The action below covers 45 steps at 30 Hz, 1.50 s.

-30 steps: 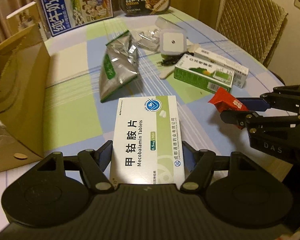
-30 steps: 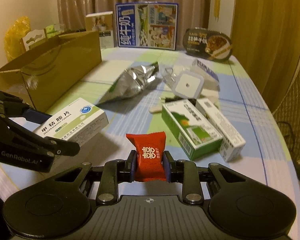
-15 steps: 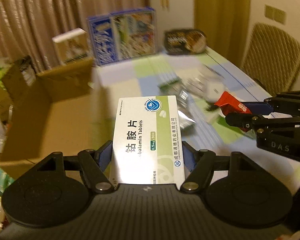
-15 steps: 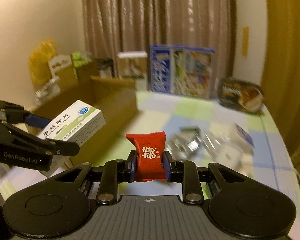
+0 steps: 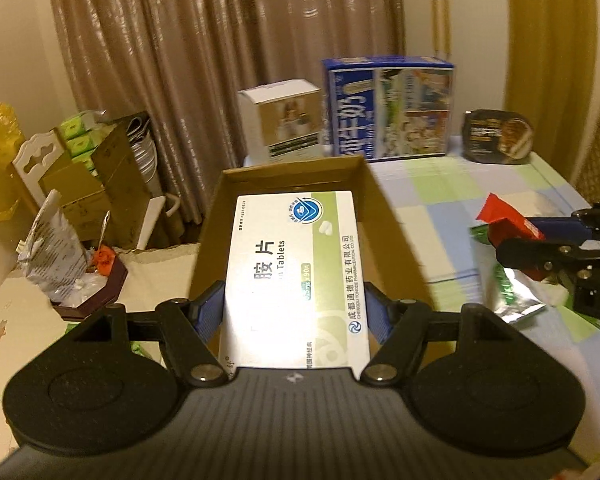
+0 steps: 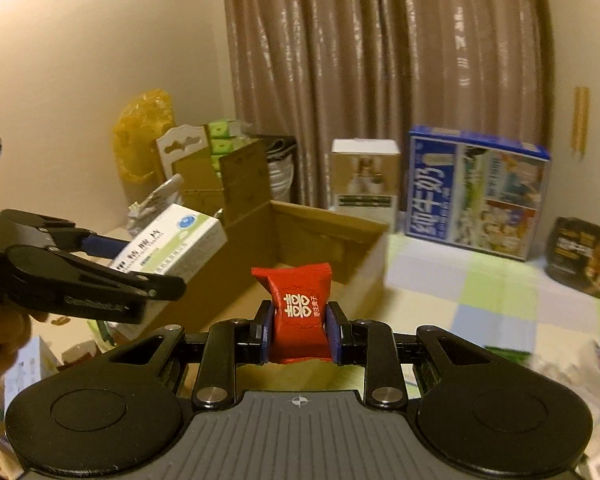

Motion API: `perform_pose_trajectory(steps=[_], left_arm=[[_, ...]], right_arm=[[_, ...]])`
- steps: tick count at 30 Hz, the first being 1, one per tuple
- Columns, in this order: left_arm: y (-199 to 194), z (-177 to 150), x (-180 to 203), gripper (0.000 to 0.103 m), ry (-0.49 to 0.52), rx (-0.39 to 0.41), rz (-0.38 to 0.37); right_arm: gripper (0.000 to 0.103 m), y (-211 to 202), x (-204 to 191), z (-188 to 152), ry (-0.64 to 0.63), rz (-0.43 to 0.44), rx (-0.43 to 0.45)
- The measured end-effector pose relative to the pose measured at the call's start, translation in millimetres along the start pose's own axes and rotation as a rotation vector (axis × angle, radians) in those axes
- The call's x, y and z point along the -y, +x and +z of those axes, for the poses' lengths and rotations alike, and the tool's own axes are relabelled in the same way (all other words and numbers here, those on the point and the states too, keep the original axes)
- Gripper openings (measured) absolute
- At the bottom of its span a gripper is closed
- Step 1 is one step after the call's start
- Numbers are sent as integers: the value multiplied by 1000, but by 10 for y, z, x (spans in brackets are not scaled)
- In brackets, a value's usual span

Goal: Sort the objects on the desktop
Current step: 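Carry both items to the cardboard box while the left tool drops the tablet box inside, then lower the red snack packet into the cardboard box and open the right tool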

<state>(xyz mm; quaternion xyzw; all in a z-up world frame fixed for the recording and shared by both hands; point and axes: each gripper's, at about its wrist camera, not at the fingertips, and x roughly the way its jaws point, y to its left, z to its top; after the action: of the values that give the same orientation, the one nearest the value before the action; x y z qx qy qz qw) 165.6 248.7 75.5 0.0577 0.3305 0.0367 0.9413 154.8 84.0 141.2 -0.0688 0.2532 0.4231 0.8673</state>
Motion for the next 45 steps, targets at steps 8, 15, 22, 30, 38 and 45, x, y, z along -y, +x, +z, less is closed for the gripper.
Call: perform_pose_trajectory(steps=[8, 15, 22, 30, 38, 45], left_arm=[[296, -57, -300, 67, -43, -9, -2], [429, -115, -437, 67, -64, -16, -43], [323, -218, -594, 67, -91, 0, -20], [222, -293, -635, 67, -102, 9, -10], [78, -345, -587, 67, -110, 13, -9], [-106, -342, -411, 67, -101, 17, -15]], right_arm=[[24, 399, -100, 60, 2, 15, -36], [24, 584, -83, 28, 27, 17, -65], [25, 709, -128, -23, 31, 29, -76], [53, 604, -47, -41, 66, 20, -42], [55, 234, 153, -172, 117, -28, -40], [57, -183, 284, -338, 170, -48, -42]])
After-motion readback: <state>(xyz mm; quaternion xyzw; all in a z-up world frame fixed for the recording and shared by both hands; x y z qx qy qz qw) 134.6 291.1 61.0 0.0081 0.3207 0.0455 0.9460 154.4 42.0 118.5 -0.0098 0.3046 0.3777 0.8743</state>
